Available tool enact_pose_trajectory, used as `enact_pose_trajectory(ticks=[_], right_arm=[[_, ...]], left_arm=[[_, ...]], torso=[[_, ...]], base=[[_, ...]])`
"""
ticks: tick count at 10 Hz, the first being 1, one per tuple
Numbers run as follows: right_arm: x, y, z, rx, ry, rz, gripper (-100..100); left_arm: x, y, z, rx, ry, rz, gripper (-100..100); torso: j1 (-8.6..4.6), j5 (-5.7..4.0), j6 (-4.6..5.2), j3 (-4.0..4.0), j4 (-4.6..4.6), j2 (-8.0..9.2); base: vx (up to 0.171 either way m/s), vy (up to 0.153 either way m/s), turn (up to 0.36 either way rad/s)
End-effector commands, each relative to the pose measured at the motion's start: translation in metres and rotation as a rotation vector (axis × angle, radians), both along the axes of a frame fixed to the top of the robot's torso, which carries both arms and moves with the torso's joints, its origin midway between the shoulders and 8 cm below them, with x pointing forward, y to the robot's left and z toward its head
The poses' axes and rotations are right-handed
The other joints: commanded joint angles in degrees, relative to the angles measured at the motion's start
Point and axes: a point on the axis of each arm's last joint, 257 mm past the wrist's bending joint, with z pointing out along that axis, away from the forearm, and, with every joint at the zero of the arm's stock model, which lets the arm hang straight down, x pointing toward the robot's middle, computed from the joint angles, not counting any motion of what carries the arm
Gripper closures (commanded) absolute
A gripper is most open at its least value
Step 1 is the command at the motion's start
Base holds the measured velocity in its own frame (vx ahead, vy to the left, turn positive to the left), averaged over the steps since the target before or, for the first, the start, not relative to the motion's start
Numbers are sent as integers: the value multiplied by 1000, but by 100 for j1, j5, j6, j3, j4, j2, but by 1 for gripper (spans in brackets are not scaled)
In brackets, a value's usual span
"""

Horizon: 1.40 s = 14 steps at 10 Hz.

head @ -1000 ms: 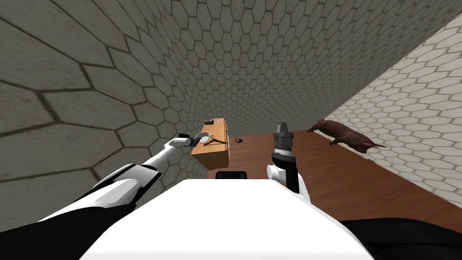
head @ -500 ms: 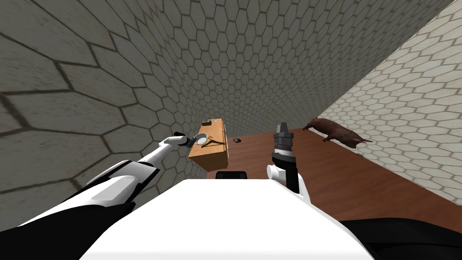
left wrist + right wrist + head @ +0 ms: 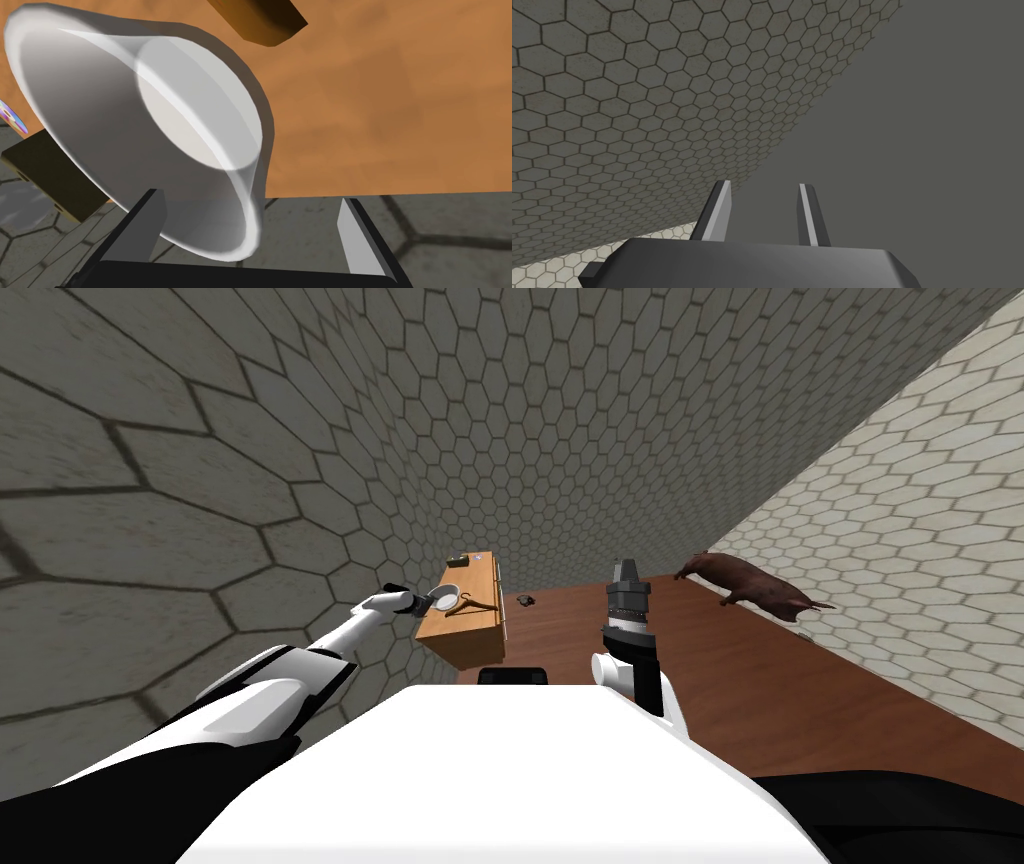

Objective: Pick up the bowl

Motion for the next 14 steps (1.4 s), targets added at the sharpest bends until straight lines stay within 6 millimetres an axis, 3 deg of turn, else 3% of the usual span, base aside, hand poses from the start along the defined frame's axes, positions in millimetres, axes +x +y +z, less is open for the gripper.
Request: enact_pose_trajectory(ticks=[1, 4, 5, 9, 10, 11, 14], right_arm=[[0, 0, 0, 0, 0, 0, 0], [0, 0, 0, 0, 0, 0, 0], [0, 0, 0, 0, 0, 0, 0], [0, 0, 0, 0, 0, 0, 0], [0, 0, 0, 0, 0, 0, 0], [0, 0, 0, 0, 0, 0, 0], [0, 0, 0, 0, 0, 0, 0]], left_arm=[[-2, 1, -4, 1, -1, -7, -100], [-5, 3, -8, 1, -1, -12, -100], [-5, 3, -8, 2, -1, -13, 100], [-7, 3, -10, 2, 3, -14, 100], [-7, 3, -10, 2, 4, -14, 0], [0, 1, -2, 1, -1, -5, 100], [5, -4, 9, 2, -1, 8, 100]], torso=[[0, 0, 0, 0, 0, 0], [8, 1, 1, 0, 0, 1], [11, 2, 1, 6, 2, 11], [15, 2, -1, 18, 12, 26], [16, 2, 0, 18, 12, 27], [17, 2, 0, 18, 12, 26], [28, 1, 0, 41, 25, 62]], base=[[56, -32, 29], [49, -18, 24], [0, 0, 0], [0, 0, -3], [0, 0, 0], [-55, 35, -52], [-84, 46, -51]])
